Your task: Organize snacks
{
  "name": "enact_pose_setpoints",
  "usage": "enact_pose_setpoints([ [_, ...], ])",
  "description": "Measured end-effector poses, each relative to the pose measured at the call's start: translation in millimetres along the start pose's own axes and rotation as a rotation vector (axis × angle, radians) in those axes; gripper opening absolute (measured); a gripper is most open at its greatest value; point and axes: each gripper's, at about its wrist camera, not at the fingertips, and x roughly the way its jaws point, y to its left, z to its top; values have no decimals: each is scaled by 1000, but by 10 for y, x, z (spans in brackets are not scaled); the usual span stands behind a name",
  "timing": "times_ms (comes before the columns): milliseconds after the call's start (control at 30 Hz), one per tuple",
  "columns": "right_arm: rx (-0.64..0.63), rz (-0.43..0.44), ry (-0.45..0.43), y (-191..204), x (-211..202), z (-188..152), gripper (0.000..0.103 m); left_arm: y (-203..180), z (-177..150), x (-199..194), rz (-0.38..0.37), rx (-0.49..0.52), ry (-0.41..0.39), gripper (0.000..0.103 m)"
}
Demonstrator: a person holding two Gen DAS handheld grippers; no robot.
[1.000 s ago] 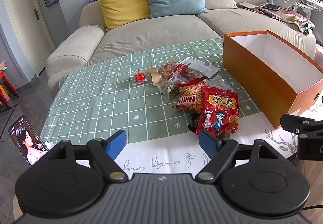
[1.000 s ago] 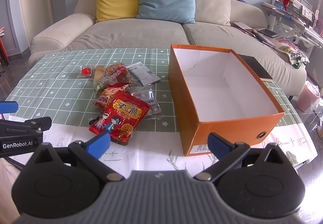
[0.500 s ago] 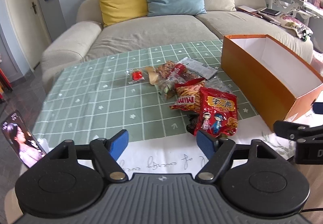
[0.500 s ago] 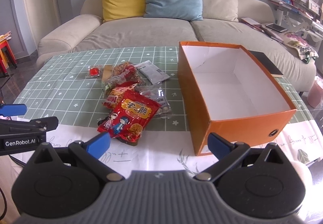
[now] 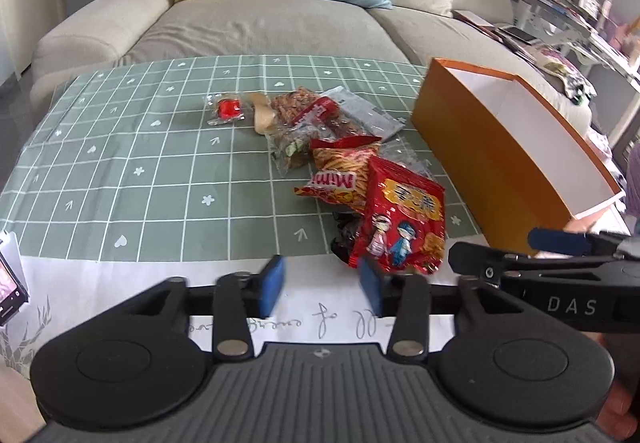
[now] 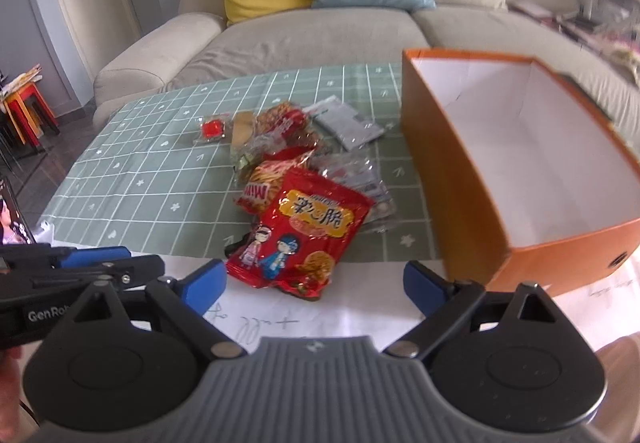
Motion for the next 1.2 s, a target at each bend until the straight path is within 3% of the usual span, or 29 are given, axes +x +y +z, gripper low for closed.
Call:
enact_pose_setpoints([
  [133, 41, -22, 8, 27, 204, 76, 96, 95, 93, 119, 25, -49, -14, 67],
  [433, 159, -53, 68, -24, 694, 239, 98, 309, 165, 386, 55, -138, -33, 68],
  [700, 162, -43, 138, 85, 1120, 281, 99, 508, 127, 559, 19, -169, 3, 68],
  [900, 137, -39, 117, 41, 1135, 309, 78, 463, 131, 662, -26, -151, 27, 68],
  [1133, 105, -38, 99, -126, 966, 289, 72, 355, 144, 735, -134, -153, 87, 68],
  [1200, 66, -32, 97, -177, 889, 252, 72, 297, 166, 798, -169, -130, 117, 74],
])
